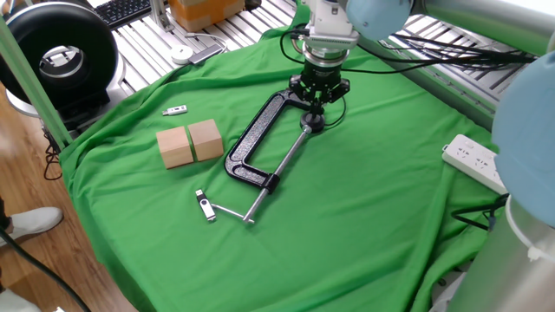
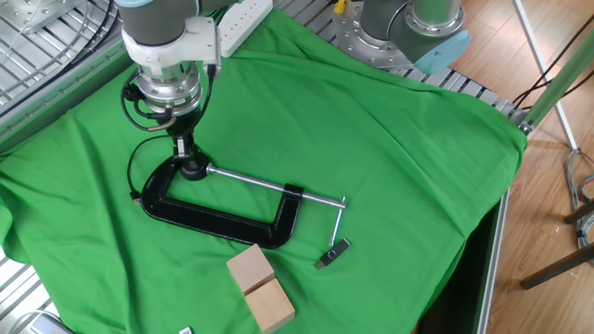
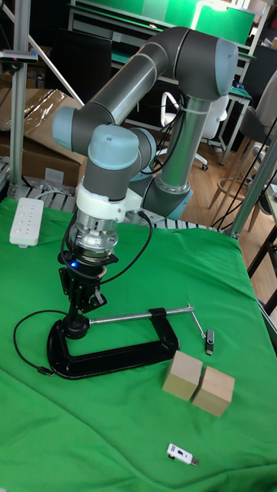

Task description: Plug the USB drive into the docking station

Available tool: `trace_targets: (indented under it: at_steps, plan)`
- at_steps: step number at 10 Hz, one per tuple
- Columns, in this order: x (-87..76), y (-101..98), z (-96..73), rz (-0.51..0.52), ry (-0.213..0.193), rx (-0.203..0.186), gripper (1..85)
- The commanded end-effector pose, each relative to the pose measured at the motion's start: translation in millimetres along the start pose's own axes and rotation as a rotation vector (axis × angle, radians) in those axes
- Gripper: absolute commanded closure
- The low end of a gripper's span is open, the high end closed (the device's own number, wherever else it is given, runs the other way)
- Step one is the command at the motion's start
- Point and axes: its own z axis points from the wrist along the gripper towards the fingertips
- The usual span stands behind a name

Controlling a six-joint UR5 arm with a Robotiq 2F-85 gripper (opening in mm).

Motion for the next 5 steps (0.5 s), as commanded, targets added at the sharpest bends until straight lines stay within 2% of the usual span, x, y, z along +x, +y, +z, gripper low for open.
trace_targets:
  at_steps: [1, 3, 5]
  plan:
    - [-1.3, -1.9, 4.9, 0.007, -0.016, 0.015, 84.0]
    - [-0.5, -2.9, -0.8, 0.005, -0.003, 0.013, 84.0]
    - [-4.5, -4.3, -4.9, 0.011, -0.011, 0.001, 84.0]
